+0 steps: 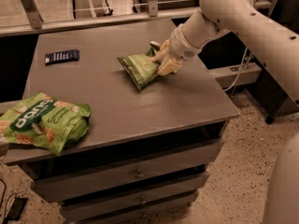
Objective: Move green jalapeno chip bag near green rice chip bag
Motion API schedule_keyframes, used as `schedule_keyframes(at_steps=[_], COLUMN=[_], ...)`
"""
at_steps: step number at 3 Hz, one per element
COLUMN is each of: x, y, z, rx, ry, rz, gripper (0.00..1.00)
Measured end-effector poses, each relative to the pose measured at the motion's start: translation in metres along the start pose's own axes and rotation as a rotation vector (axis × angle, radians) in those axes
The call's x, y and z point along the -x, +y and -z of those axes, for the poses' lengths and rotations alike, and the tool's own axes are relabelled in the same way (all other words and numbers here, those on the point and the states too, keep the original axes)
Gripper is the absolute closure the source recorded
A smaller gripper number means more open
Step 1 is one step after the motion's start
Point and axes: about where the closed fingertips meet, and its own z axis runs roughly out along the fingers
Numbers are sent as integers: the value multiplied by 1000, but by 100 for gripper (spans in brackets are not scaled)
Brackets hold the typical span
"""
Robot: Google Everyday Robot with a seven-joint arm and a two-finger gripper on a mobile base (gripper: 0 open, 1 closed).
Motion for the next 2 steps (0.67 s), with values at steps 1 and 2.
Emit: schedule_keyframes(at_steps=[1, 2], x=[-1, 0], y=[0, 0], z=[-6, -9], rx=[5, 10], ry=[-5, -6], rz=[4, 4], gripper=[88, 100])
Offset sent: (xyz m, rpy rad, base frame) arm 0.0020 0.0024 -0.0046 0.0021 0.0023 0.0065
